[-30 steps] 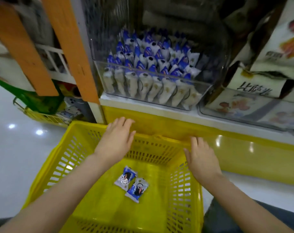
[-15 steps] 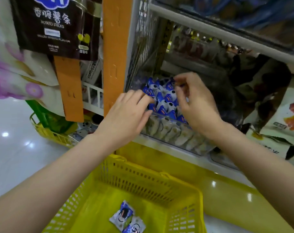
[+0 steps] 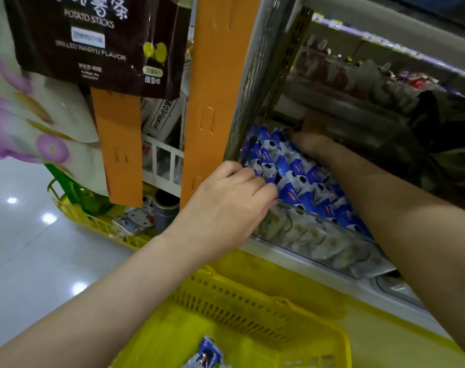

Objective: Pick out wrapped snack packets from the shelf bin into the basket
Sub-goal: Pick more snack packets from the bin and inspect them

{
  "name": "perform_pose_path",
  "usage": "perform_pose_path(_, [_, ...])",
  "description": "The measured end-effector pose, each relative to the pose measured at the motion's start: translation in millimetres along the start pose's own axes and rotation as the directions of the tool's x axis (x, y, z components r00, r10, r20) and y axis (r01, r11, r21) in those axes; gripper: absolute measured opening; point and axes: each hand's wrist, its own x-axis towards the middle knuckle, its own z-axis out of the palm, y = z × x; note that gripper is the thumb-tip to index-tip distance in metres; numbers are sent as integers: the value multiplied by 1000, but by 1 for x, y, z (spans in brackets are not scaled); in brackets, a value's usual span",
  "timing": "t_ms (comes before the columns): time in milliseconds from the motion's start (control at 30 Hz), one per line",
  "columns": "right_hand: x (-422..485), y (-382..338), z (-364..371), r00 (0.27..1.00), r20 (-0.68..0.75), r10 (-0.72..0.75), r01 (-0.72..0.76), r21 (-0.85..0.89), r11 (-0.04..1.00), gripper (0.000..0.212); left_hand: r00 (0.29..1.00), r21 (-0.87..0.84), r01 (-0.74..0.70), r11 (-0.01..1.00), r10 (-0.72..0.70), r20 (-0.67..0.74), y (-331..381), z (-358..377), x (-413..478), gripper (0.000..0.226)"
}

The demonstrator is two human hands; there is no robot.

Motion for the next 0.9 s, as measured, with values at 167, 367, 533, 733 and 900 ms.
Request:
perform_pose_path(167, [12, 0, 2, 993, -46, 109, -102, 125, 987, 49, 999, 29, -11, 1000, 12, -34, 0, 2, 1, 25])
perform_pose_path(367, [6, 0, 2, 998, 42, 55, -60, 140, 988, 43, 1000, 40, 10, 999, -10, -16, 3, 0, 0, 27])
perform_pose_path(533, [5, -1, -1, 999, 33, 1, -1, 20, 1000, 36, 999, 39, 33, 999, -33, -13, 5, 0, 1, 27])
perform_pose_path(733, [12, -3, -7, 995, 96, 4, -8, 44, 999, 38, 999, 24, 47, 999, -46, -14, 5, 1, 1, 27])
perform_pose_path(900, [10, -5, -3, 999, -36, -26, 32, 177, 984, 28, 999, 3, 51, 999, -51, 9, 5, 0, 1, 28])
